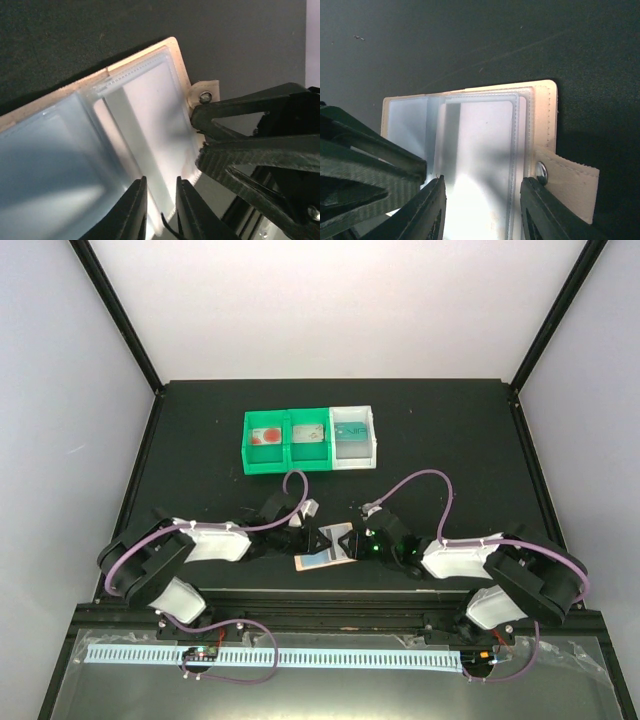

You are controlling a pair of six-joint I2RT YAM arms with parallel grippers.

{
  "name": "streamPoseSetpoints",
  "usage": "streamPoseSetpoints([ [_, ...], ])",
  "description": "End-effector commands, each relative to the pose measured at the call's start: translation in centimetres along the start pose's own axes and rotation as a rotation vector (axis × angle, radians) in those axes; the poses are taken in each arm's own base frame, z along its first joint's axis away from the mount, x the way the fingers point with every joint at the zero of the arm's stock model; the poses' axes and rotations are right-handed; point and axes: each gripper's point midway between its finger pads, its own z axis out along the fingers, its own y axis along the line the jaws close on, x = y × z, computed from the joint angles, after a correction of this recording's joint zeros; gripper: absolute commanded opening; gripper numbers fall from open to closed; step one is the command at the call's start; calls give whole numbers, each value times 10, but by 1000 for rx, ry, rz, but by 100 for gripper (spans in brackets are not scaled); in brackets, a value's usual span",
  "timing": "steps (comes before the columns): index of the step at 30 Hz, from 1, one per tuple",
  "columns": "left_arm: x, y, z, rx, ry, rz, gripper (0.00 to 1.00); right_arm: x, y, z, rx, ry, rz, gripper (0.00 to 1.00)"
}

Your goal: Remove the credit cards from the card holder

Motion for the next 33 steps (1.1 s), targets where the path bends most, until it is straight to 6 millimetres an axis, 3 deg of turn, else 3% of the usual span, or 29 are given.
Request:
streamPoseSetpoints([
  [1,-5,-5,11,20,2,-6,15,9,-11,1,22,19,-7,41],
  [9,-5,4,18,-7,1,-16,6,8,-4,0,-20,17,-5,41],
  [26,1,10,27,-5,18,-35,6,-5,19,-17,-104,-30,-54,42],
  [33,1,1,25,40,17,-47,8,-4,34,-15,-162,3,-74,42],
])
